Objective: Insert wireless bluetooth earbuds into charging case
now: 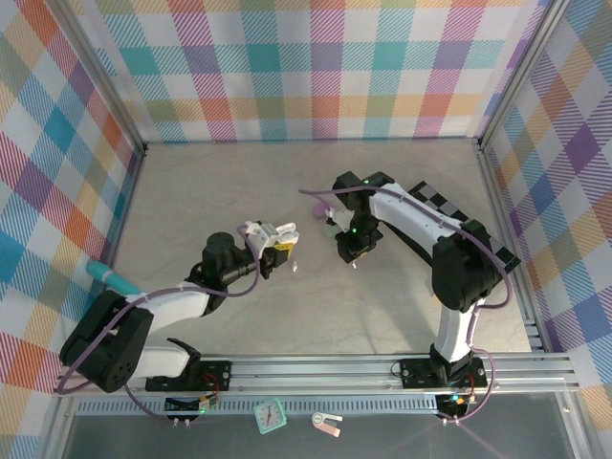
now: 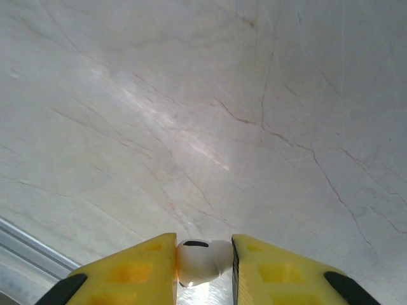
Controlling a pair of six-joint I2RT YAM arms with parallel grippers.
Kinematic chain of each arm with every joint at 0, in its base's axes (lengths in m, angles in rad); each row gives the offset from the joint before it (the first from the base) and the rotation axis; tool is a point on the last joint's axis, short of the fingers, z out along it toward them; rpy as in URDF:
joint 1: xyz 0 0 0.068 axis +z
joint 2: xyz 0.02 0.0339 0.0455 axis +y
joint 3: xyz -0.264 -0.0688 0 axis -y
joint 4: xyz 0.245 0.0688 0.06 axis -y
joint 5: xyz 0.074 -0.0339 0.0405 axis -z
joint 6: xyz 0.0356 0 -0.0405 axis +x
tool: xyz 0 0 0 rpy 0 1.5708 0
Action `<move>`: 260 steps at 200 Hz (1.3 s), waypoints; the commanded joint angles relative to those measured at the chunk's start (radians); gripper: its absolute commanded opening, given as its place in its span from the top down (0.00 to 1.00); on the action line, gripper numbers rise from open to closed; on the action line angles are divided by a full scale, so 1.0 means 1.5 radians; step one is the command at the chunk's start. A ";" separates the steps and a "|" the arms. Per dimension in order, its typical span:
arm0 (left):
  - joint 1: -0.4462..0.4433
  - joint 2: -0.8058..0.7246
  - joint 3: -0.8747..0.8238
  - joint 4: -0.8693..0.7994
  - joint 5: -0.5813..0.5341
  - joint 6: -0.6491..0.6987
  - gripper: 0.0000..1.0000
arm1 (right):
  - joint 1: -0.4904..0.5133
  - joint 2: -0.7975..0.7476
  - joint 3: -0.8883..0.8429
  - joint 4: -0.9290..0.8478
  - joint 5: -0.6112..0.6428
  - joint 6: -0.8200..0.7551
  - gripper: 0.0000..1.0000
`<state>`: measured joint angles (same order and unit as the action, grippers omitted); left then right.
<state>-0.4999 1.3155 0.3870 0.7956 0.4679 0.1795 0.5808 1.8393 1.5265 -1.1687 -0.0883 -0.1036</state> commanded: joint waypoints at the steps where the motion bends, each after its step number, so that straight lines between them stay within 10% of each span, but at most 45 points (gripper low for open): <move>1: -0.033 0.026 0.025 0.057 -0.009 0.003 0.95 | -0.011 -0.037 0.007 0.034 -0.068 0.025 0.73; 107: -0.136 0.189 0.119 0.134 -0.096 -0.037 0.96 | -0.059 -0.147 -0.023 0.184 -0.219 0.095 0.74; 260: -0.159 0.195 0.133 0.143 -0.117 -0.042 0.96 | -0.068 -0.120 -0.051 0.278 -0.165 0.176 0.74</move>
<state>-0.7254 1.6112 0.5728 0.9508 0.2958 0.1226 0.4870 1.6413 1.4643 -0.7704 -0.3519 0.1467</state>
